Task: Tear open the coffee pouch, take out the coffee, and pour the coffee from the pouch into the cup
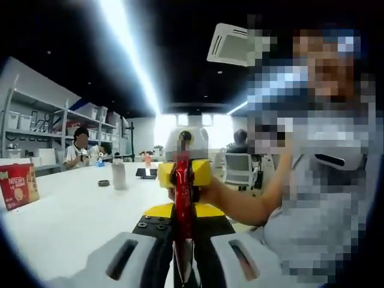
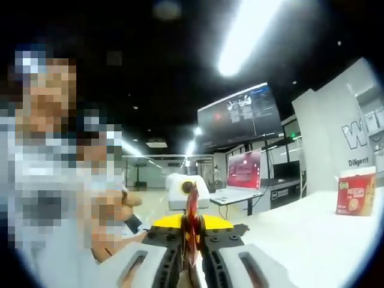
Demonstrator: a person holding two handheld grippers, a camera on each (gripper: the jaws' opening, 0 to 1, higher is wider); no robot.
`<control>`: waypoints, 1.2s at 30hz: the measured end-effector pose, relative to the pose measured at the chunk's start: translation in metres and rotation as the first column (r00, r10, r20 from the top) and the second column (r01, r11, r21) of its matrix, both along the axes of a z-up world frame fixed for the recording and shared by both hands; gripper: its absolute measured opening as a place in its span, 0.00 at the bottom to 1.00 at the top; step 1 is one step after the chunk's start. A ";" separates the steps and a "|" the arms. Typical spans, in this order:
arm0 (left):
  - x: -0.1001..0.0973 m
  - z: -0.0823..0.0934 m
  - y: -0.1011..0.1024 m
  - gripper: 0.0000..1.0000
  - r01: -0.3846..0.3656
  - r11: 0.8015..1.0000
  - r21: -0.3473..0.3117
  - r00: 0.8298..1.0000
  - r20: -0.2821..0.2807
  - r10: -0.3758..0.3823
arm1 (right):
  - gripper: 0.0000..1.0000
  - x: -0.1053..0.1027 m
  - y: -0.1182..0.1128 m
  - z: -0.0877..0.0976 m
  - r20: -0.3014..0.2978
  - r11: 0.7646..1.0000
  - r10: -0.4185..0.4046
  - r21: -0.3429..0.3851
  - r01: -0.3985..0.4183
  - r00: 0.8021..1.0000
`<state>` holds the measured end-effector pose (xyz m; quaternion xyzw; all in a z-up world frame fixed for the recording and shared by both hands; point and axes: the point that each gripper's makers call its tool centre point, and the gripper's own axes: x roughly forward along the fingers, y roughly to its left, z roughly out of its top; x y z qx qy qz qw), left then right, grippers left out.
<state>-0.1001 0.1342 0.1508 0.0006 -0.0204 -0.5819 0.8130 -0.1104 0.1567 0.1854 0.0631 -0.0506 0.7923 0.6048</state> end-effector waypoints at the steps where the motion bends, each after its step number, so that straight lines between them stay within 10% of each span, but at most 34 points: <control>1: 0.000 0.001 0.000 0.12 0.001 1.000 -0.004 1.000 0.000 -0.001 | 0.12 0.000 0.000 -0.001 0.010 1.000 0.000 -0.005 0.000 1.000; 23: 0.002 -0.003 0.004 0.18 -0.043 0.998 0.042 0.999 0.002 0.043 | 0.08 0.002 -0.003 0.001 -0.066 0.999 -0.020 -0.033 0.018 0.998; 36: 0.003 0.000 0.005 0.12 -0.046 0.998 0.040 0.999 -0.005 0.046 | 0.13 0.008 -0.008 0.002 0.002 1.000 -0.023 0.010 0.023 1.000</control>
